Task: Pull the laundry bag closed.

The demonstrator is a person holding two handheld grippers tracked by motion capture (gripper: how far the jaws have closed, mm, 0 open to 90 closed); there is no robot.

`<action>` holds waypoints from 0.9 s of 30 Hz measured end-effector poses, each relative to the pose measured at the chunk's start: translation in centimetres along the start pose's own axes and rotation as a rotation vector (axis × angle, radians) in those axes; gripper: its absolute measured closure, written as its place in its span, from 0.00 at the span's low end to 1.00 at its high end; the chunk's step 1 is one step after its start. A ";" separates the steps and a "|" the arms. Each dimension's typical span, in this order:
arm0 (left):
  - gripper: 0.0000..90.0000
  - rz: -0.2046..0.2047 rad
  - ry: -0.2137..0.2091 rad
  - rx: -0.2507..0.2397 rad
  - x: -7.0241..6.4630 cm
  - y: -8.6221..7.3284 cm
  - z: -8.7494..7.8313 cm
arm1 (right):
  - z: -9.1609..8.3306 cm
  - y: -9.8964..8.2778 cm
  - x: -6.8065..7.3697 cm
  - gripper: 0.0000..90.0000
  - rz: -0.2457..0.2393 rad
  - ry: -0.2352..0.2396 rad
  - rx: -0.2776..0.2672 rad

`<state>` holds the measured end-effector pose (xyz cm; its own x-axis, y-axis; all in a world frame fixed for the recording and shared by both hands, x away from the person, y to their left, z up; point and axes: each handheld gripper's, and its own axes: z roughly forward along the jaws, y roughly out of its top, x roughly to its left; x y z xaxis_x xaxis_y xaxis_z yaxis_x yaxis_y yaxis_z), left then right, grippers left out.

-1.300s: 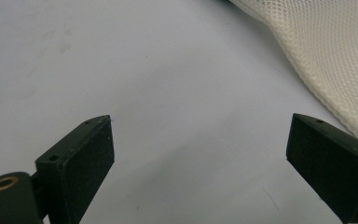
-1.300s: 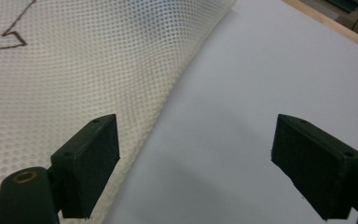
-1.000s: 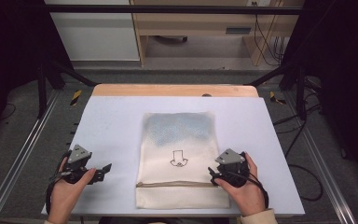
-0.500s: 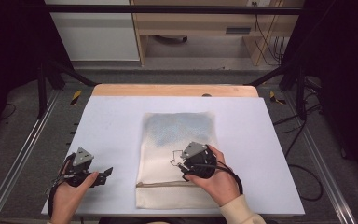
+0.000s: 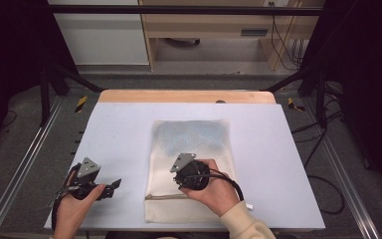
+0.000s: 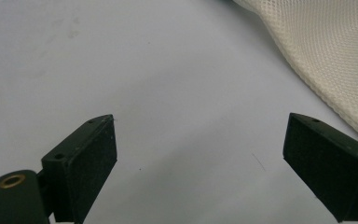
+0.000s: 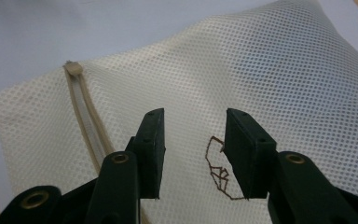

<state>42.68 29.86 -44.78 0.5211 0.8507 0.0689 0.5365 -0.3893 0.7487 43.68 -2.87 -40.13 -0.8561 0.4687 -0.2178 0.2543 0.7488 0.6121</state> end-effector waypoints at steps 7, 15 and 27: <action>0.08 0.023 -0.002 0.013 -0.2 0.3 0.2 | 0.9 1.2 0.9 0.80 -0.044 0.071 0.024; 0.09 0.010 -0.014 0.009 -0.1 0.3 -0.1 | 1.9 2.4 1.9 0.85 -0.082 0.123 0.021; 0.15 -0.001 -0.047 -0.001 -0.2 0.1 -0.6 | 4.8 3.8 4.3 0.83 -0.128 0.262 0.047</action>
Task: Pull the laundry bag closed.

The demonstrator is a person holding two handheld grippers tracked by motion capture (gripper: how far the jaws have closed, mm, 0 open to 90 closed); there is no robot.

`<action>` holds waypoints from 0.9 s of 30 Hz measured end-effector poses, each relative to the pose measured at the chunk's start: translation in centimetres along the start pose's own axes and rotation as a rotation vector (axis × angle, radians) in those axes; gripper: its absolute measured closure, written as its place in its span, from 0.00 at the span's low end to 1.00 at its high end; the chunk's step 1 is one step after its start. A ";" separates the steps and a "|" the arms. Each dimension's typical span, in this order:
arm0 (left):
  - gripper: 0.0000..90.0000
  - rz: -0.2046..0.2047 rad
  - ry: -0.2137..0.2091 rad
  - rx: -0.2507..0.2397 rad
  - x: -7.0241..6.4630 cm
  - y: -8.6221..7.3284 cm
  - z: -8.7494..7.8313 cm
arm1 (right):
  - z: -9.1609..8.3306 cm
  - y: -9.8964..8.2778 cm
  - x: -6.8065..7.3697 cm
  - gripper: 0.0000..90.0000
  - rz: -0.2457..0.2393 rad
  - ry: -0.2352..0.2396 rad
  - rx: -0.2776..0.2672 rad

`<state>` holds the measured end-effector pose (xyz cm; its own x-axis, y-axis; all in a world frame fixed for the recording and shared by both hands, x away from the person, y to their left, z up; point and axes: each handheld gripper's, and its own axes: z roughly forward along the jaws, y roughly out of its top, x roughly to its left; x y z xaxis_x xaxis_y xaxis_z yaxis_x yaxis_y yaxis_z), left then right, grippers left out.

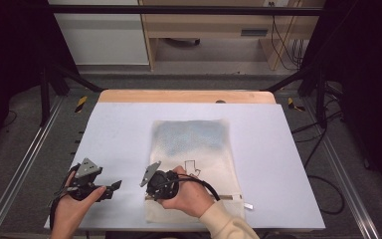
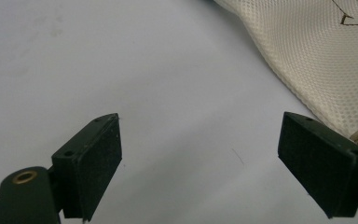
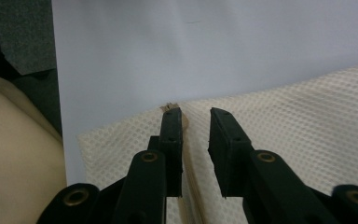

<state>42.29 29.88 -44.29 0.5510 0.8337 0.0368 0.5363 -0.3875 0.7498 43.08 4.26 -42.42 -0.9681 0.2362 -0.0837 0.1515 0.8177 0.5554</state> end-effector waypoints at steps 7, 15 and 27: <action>0.16 0.027 -0.007 0.001 -1.1 -0.2 -0.7 | 1.4 0.5 0.2 0.78 -0.008 0.036 0.025; 0.16 0.021 -0.023 -0.012 -1.1 -0.2 -1.2 | 2.5 0.5 -0.4 0.87 0.019 0.072 0.066; 0.16 0.039 -0.148 -0.008 -3.2 -0.8 -1.6 | 1.1 0.9 0.1 0.91 0.010 0.088 0.042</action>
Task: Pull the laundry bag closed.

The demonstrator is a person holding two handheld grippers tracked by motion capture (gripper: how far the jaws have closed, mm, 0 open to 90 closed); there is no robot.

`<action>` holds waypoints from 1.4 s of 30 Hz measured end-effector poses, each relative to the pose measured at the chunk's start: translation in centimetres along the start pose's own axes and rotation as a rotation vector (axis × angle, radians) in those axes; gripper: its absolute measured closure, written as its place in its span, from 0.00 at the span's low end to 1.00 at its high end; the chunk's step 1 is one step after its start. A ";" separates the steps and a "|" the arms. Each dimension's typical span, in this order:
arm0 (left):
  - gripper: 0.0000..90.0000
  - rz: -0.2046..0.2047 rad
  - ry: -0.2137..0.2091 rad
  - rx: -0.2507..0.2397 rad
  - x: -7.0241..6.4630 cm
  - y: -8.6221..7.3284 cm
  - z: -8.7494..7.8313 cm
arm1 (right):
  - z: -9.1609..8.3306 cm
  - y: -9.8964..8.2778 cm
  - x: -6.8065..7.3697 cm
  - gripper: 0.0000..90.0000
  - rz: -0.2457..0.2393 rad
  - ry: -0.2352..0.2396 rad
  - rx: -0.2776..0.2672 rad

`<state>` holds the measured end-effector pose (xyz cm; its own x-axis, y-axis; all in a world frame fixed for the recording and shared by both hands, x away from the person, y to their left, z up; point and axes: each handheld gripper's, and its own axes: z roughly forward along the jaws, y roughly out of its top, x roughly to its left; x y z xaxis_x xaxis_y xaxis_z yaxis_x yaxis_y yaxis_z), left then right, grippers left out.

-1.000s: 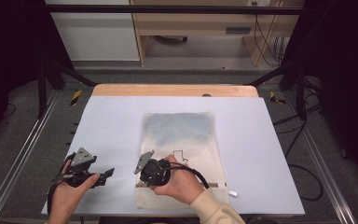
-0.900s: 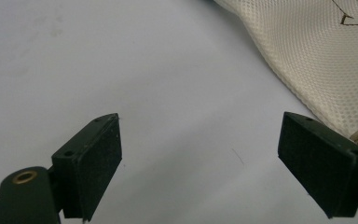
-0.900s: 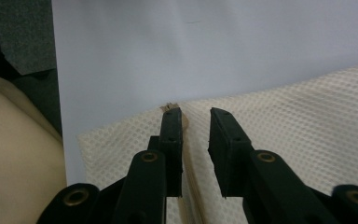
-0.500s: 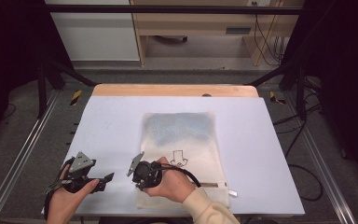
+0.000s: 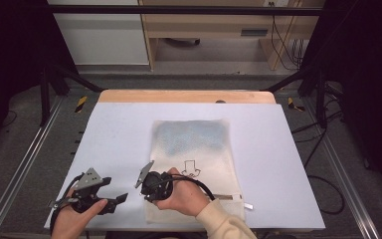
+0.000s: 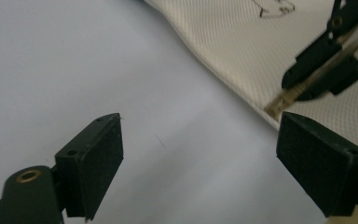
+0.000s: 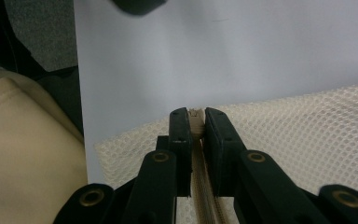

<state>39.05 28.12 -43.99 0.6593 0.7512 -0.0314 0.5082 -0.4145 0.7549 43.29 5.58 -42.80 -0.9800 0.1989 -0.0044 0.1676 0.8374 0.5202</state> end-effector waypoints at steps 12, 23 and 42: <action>0.15 0.039 -0.066 0.070 -2.3 -0.6 1.0 | -0.9 0.4 0.0 0.91 -0.005 -0.005 0.000; 0.15 0.001 -0.148 0.045 -3.6 0.2 2.0 | -1.3 0.4 0.1 0.91 -0.022 -0.010 -0.018; 0.37 -0.051 -0.253 0.040 -4.4 1.1 4.7 | -2.3 0.1 -0.2 0.91 -0.010 -0.016 -0.061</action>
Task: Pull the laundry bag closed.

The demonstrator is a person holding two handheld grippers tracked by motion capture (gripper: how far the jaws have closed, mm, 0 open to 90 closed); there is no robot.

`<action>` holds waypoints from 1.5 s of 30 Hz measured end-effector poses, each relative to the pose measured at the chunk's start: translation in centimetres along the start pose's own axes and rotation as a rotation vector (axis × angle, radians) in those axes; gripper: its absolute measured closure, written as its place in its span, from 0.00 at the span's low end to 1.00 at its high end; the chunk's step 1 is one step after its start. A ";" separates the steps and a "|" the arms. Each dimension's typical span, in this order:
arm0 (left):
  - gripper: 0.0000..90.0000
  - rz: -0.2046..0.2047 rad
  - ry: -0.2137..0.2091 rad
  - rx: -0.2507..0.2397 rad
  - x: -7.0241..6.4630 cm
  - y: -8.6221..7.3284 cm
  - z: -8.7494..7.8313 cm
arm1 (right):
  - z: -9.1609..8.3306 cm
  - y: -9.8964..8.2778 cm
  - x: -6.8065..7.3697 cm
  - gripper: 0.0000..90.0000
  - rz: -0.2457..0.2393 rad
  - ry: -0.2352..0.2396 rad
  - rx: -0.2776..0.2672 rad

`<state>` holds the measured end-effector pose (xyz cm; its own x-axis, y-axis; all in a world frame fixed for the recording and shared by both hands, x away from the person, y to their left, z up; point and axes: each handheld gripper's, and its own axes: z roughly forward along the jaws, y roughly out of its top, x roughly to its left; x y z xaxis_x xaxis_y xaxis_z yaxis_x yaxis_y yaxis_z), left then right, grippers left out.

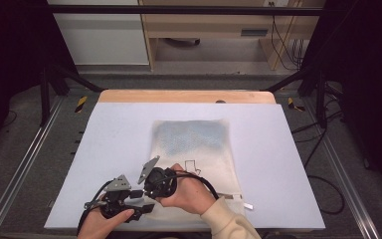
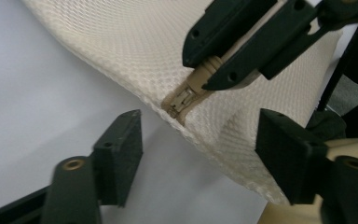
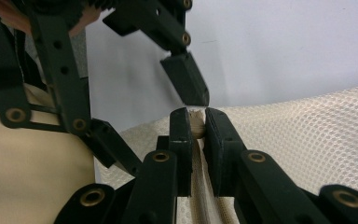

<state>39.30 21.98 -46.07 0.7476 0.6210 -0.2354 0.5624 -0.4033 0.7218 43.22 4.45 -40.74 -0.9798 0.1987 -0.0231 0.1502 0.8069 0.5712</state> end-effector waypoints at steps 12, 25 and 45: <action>0.51 -0.062 -0.069 -0.023 0.7 0.1 0.7 | 0.0 -0.1 0.0 0.91 0.000 0.006 -0.018; 0.50 -0.062 -0.084 -0.005 0.8 0.1 1.6 | -0.4 0.0 -0.1 0.91 -0.001 0.001 -0.030; 0.58 -0.038 -0.087 -0.006 1.0 0.4 2.5 | -0.2 -0.1 -0.1 0.91 0.004 0.000 -0.019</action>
<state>41.12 20.78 -47.64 0.7537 0.5751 -0.3182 0.5889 -0.3760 0.7154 43.22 4.18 -40.63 -0.9792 0.2019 -0.0214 0.1511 0.7952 0.5872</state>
